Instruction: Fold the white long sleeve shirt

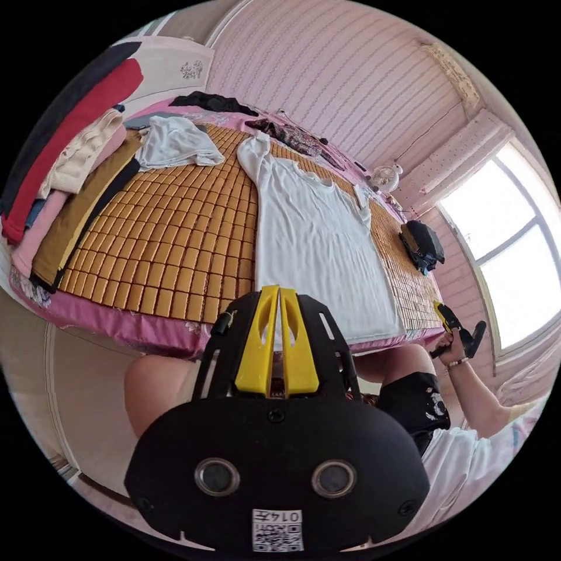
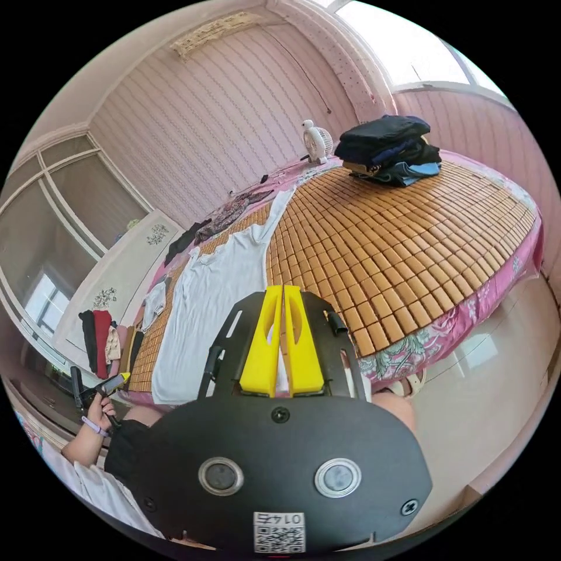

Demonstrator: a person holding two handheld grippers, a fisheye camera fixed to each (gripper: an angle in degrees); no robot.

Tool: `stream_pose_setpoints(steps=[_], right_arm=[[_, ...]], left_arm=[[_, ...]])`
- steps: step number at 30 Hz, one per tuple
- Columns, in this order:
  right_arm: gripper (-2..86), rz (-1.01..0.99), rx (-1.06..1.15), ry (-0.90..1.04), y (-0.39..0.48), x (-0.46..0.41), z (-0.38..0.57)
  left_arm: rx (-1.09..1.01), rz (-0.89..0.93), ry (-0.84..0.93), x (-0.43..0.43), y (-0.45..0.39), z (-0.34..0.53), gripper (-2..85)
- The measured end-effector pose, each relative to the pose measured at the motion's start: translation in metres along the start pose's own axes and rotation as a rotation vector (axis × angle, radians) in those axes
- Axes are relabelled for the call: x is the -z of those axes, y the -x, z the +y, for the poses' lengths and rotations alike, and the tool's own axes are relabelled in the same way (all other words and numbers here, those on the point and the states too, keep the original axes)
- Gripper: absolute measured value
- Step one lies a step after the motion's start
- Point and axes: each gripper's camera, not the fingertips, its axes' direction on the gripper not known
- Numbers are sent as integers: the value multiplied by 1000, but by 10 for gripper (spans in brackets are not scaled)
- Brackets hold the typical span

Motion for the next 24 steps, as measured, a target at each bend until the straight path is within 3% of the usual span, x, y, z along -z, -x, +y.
stream_pose_setpoints(steps=[4, 10, 21, 24], right_arm=[[15, -27, 7, 59, 2, -33, -50], [41, -25, 100, 81, 27, -108, -142], [54, 20, 180, 229, 65, -296, -266], [54, 39, 133, 244, 74, -335, -282]], left_arm=[[-214, 64, -9, -49, -57, -47, 45], [-357, 207, 48, -153, -119, -136, 59], [-490, 164, 218, -362, -192, -291, 47], [-554, 74, 290, -409, -200, -305, 15]])
